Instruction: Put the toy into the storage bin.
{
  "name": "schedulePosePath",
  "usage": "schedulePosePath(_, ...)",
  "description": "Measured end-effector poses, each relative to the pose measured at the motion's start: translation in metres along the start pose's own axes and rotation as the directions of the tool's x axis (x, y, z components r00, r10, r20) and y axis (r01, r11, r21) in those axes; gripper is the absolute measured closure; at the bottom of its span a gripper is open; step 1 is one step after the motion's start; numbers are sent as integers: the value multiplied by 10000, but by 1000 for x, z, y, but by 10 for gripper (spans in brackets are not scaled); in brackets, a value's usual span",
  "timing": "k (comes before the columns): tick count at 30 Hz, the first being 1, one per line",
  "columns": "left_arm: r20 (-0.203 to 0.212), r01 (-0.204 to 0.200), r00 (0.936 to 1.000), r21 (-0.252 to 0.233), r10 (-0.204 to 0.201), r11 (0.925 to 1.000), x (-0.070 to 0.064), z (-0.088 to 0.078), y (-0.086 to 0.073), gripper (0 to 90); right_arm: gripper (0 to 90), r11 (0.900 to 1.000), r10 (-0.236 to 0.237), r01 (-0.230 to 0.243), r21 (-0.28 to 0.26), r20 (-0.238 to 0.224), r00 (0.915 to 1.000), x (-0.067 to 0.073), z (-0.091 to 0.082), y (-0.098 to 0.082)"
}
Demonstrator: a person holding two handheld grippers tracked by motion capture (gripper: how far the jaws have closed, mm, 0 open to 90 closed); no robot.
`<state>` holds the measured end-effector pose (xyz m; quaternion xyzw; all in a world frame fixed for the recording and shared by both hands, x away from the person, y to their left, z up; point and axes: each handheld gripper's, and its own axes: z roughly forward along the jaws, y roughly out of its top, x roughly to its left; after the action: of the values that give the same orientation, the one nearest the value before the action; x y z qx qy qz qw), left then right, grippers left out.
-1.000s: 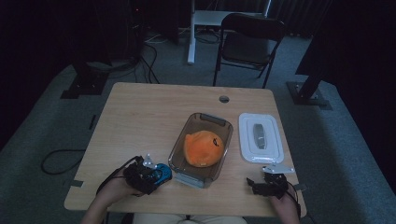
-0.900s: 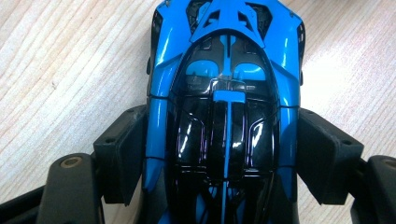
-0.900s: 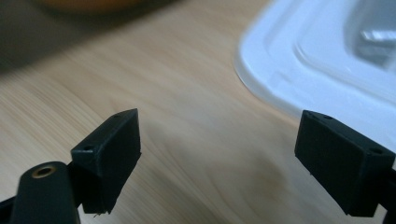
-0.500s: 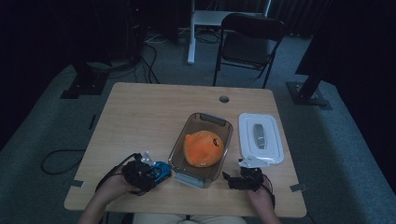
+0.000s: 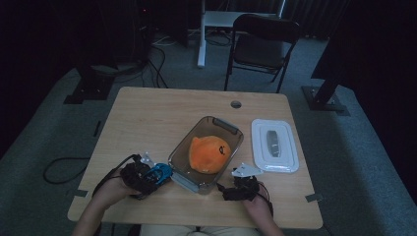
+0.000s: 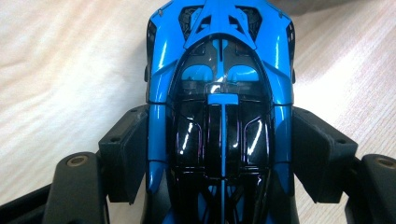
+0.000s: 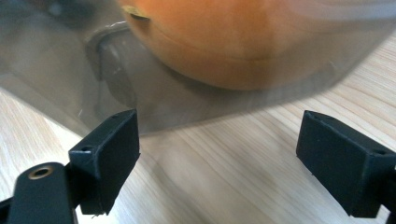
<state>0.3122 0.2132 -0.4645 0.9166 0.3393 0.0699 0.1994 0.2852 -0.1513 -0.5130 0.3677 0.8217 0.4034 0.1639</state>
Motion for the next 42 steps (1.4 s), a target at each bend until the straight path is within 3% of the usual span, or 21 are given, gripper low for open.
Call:
schedulePosePath(5,-190,195,9996,-65,-197,9998,16,-16,1,289,122,9997,-139,137,205,97,9999,17,19,14)
schedulePosePath(9,-270,303,9992,-188,-308,9994,24,-27,2,289,122,9990,-389,384,229,209,9990,20,21,15)
schedulePosePath(11,-506,306,9982,-258,-319,9992,28,-37,4,289,123,9994,-245,241,246,156,9996,15,17,11)
schedulePosePath(14,-706,316,9969,-393,-343,9987,31,-49,7,289,123,9991,-221,205,363,458,9987,9,11,5)
schedulePosePath(19,-817,321,9960,-562,-366,9979,34,-63,13,289,122,9995,-39,20,300,639,9980,0,3,-3)
schedulePosePath(21,-881,585,9940,-737,-649,9956,35,-73,18,289,123,9994,-118,93,326,768,9970,-5,-1,-8)
schedulePosePath(29,-1241,264,9915,-938,-380,9952,32,-90,37,289,123,9982,-245,194,571,898,9957,-8,-3,-16)
schedulePosePath(36,-1186,-95,9929,-1075,-33,9942,26,-99,63,289,123,9973,-343,287,678,837,9959,-7,-1,-16)
schedulePosePath(42,-1125,-151,9936,-1162,20,9931,19,-101,86,289,123,9977,-235,180,659,836,9962,-8,-1,-16)
